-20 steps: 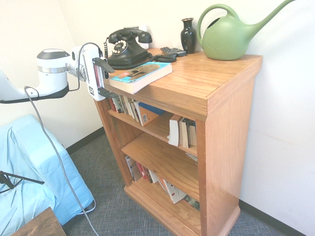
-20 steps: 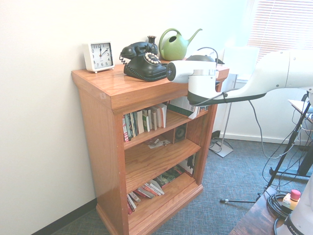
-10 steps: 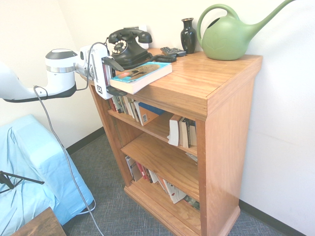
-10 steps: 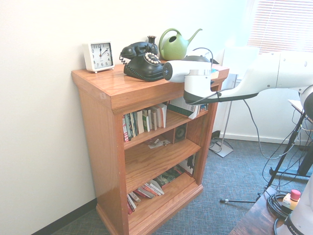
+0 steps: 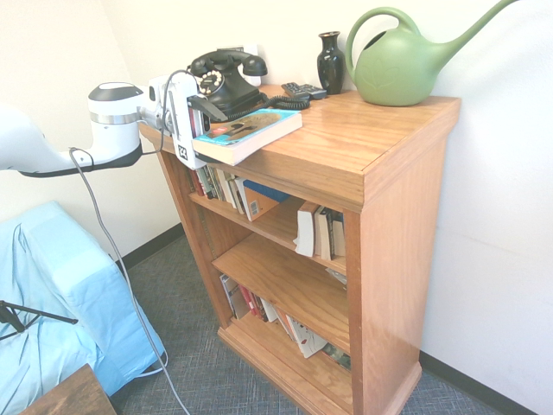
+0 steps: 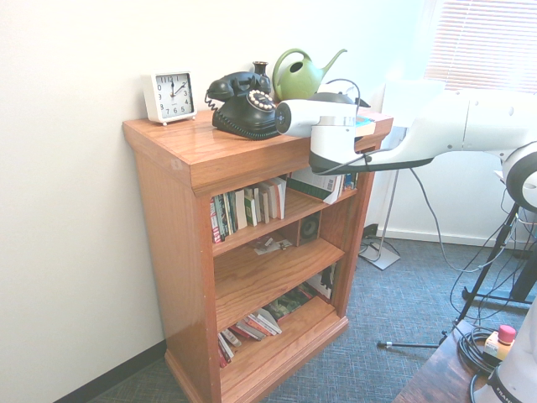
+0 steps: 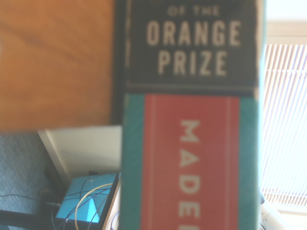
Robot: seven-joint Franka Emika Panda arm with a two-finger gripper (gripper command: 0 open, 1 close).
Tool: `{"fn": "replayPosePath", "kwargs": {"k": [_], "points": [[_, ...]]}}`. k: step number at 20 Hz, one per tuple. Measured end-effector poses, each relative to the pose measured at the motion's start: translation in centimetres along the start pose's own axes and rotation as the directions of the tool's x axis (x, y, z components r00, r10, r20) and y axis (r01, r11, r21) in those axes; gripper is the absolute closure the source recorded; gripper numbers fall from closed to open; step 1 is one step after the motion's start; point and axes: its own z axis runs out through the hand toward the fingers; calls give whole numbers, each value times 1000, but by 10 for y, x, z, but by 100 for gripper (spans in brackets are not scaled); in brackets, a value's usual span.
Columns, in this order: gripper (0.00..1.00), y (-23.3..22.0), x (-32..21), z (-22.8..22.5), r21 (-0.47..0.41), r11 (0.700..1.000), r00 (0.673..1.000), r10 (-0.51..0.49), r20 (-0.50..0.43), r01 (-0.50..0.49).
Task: Organize the shelf
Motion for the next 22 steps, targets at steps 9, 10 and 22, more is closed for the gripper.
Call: {"fn": "replayPosePath", "kwargs": {"k": [9,10,22], "points": [[100,-3,-1,1,-2,1000,1000,-5,1,5],[100,-3,-1,2,-4,1000,1000,-5,2,5],[100,-4,-1,13,-18,1000,1000,-5,18,5]]}}
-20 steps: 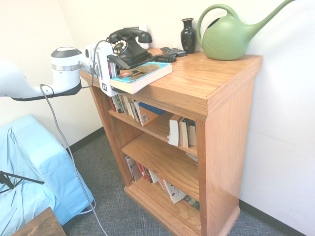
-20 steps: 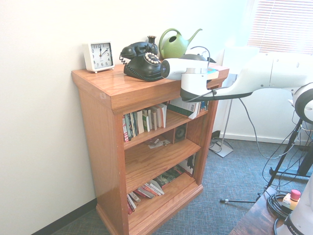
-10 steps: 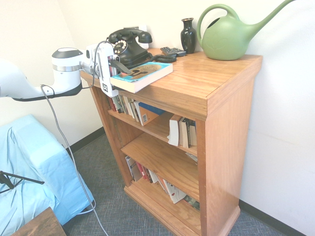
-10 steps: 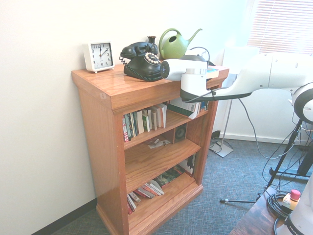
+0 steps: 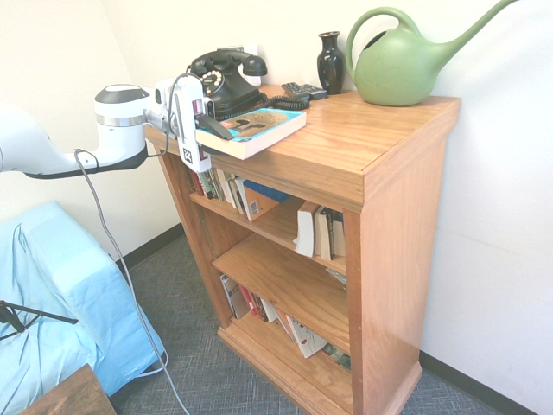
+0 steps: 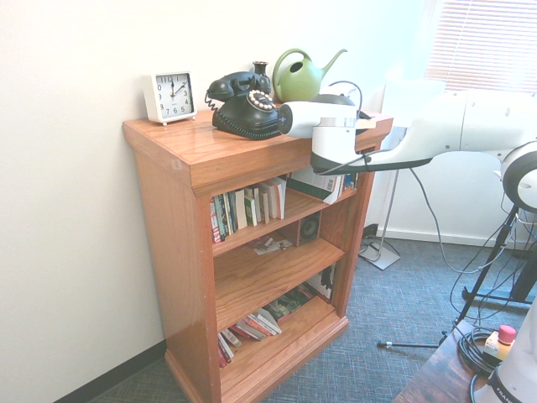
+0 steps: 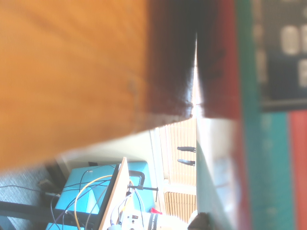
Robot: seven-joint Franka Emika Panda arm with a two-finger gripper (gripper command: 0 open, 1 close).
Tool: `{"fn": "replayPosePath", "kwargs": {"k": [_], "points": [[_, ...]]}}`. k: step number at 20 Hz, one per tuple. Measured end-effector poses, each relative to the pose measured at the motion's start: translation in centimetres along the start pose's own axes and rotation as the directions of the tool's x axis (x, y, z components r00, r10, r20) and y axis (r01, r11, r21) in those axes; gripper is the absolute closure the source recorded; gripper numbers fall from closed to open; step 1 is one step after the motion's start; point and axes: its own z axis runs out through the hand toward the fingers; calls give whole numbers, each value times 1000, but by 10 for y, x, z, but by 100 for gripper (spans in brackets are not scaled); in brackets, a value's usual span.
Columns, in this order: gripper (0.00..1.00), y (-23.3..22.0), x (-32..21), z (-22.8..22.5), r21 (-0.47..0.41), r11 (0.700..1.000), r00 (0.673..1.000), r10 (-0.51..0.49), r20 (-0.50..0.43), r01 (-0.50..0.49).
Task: Organize the shelf
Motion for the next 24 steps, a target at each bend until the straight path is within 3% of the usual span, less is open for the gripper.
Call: {"fn": "replayPosePath", "kwargs": {"k": [8,15,19,24], "points": [[100,9,2,-1,18,1000,1000,11,14,-11],[100,84,18,17,108,987,988,112,111,-123],[100,134,0,15,237,949,965,162,207,-210],[100,176,-52,8,389,867,931,197,308,-312]]}}
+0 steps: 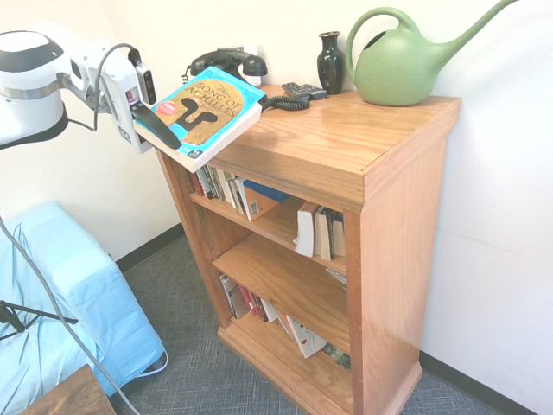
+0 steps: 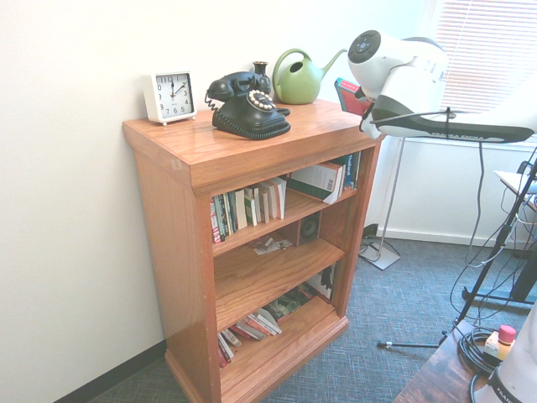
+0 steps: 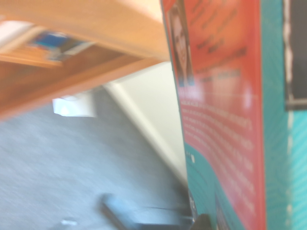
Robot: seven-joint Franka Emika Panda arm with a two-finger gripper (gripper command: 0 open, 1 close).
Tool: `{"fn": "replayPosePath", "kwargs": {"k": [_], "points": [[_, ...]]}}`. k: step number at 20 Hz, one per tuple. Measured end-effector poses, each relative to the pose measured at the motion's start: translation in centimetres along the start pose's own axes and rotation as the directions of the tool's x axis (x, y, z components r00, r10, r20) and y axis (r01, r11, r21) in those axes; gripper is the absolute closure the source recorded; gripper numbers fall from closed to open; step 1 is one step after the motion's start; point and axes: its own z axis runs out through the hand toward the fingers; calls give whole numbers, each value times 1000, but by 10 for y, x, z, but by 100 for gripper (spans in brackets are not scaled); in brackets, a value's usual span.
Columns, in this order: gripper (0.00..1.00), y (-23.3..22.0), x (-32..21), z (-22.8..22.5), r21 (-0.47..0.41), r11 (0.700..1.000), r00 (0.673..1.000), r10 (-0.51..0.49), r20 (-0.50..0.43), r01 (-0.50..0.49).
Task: Organize the shelf
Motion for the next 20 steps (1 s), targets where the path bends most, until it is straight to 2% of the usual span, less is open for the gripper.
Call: {"fn": "replayPosePath", "kwargs": {"k": [4,9,16,20], "points": [[100,20,-46,8,106,994,999,16,41,-20],[100,22,-109,37,221,975,996,13,89,-32],[100,7,-149,70,358,931,988,16,155,-72],[100,-13,-174,109,417,904,982,11,188,-90]]}}
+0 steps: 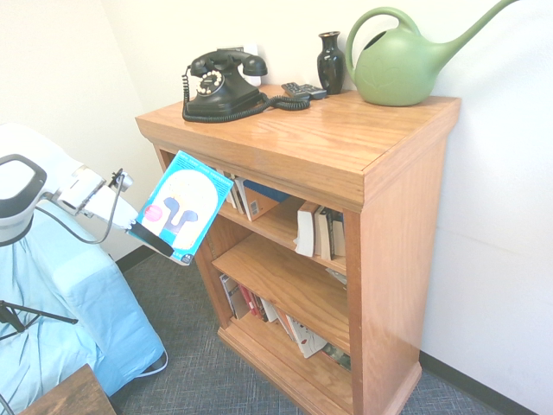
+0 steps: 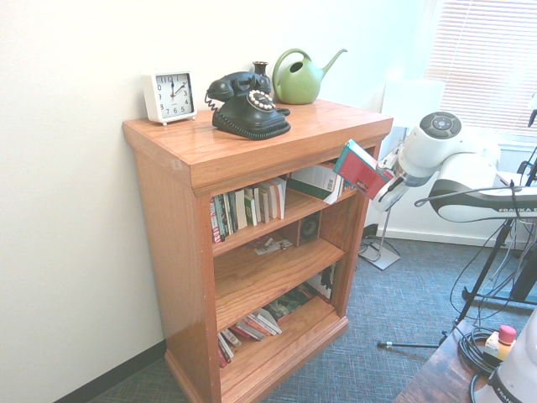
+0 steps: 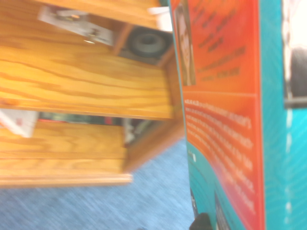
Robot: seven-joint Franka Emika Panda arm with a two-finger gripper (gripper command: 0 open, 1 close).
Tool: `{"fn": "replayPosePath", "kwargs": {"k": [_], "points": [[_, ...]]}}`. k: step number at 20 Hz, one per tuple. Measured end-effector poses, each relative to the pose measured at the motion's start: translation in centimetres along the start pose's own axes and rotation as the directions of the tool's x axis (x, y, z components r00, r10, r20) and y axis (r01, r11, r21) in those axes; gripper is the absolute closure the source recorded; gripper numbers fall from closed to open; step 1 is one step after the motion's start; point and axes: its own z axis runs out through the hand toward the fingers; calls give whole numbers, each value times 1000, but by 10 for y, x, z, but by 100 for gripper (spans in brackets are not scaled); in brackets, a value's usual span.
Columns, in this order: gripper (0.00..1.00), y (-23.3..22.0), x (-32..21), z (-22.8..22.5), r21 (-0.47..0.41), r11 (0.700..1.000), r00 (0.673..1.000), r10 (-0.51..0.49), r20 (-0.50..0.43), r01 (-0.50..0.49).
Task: Organize the shelf
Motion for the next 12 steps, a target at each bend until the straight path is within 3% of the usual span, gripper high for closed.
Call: {"fn": "replayPosePath", "kwargs": {"k": [12], "points": [[100,-34,-17,85,97,995,999,-10,31,7]]}}
